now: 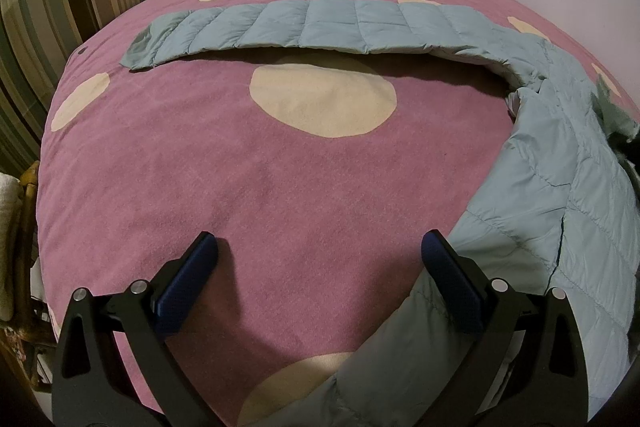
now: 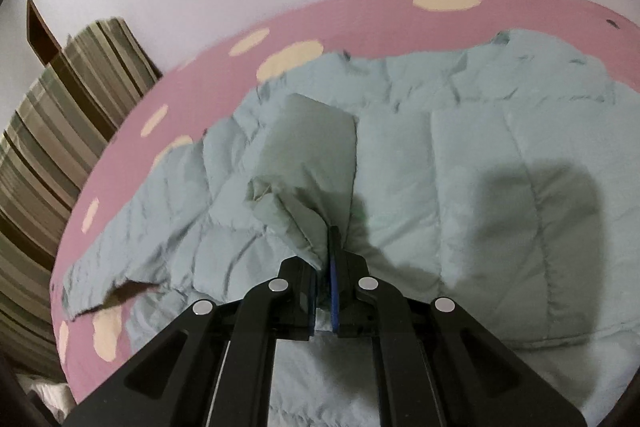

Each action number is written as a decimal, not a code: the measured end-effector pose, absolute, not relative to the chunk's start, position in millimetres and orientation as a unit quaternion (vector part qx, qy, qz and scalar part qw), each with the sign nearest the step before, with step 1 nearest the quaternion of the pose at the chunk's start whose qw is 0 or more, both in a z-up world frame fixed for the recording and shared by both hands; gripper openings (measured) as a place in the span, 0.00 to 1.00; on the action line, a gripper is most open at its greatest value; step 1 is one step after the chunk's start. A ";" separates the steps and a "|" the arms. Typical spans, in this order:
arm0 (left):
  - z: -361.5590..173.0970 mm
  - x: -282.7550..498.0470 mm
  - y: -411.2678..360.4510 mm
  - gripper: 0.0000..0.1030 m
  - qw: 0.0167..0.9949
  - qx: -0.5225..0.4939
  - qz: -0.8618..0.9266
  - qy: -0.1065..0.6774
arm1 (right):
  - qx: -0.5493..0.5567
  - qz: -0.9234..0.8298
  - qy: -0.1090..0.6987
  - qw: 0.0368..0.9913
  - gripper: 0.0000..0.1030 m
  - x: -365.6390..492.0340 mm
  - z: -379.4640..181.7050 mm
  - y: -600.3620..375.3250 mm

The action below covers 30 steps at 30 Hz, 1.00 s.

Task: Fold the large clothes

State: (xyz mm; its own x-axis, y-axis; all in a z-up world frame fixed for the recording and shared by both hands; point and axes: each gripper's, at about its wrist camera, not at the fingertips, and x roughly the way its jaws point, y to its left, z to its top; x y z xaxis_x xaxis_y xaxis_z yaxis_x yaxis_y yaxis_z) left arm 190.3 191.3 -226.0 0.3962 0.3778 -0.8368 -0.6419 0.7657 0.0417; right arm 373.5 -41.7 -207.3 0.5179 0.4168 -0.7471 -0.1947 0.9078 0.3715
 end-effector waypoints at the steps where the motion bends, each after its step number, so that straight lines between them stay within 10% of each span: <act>1: -226.1 190.2 191.3 0.98 0.823 -0.146 0.310 0.454 | 0.120 0.177 0.461 0.861 0.07 372.7 -208.5 -44.4; 3: -226.2 190.2 191.3 0.98 0.823 -0.146 0.310 0.454 | 0.114 0.175 0.464 0.861 0.13 374.1 -210.2 -42.5; 8: -226.4 190.3 191.4 0.98 0.823 -0.145 0.310 0.454 | 0.107 0.210 0.452 0.860 0.62 364.3 -202.3 -32.7; 15: -226.7 190.4 191.6 0.98 0.823 -0.146 0.309 0.453 | 0.095 0.247 0.404 0.875 0.59 333.6 -159.7 -50.0; 20: -226.8 190.0 191.6 0.98 0.823 -0.145 0.309 0.454 | 0.084 0.155 0.363 0.915 0.35 339.3 -129.5 -148.6; 30: -229.1 191.4 192.5 0.98 0.821 -0.140 0.312 0.457 | 0.116 -0.017 0.430 0.895 0.34 418.4 -190.3 -307.2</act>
State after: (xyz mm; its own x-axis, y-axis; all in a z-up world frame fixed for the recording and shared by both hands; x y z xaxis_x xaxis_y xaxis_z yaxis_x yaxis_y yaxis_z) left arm 191.4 192.5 -229.1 0.3881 0.3845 -0.8376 -0.6396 0.7667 0.0556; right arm 418.4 -307.2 -190.3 0.6299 0.0698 -0.7735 0.1300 0.9724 0.1936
